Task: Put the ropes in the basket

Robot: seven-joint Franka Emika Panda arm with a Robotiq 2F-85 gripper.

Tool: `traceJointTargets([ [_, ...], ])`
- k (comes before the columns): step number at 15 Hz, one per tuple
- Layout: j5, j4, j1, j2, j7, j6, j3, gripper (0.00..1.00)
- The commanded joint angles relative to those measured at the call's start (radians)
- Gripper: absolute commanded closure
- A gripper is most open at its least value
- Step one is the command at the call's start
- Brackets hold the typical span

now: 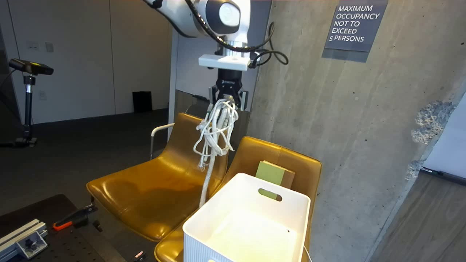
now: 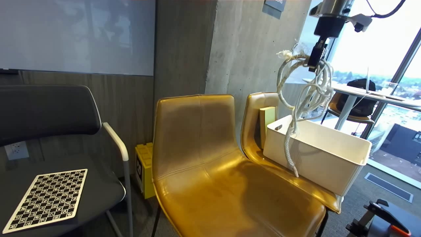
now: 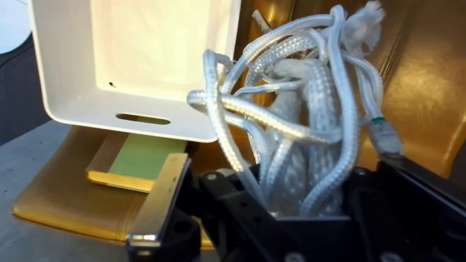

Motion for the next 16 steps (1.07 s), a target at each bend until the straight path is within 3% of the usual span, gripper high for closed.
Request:
traceJointTargets([
  [1, 0.073, 0.191, -0.07, 0.022, -0.036, -0.114, -0.041, 1.0],
  [7, 0.107, 0.517, -0.191, 0.126, -0.055, -0.283, -0.1, 1.0],
  [16, 0.14, 0.927, -0.328, 0.342, -0.086, -0.496, -0.081, 1.0],
])
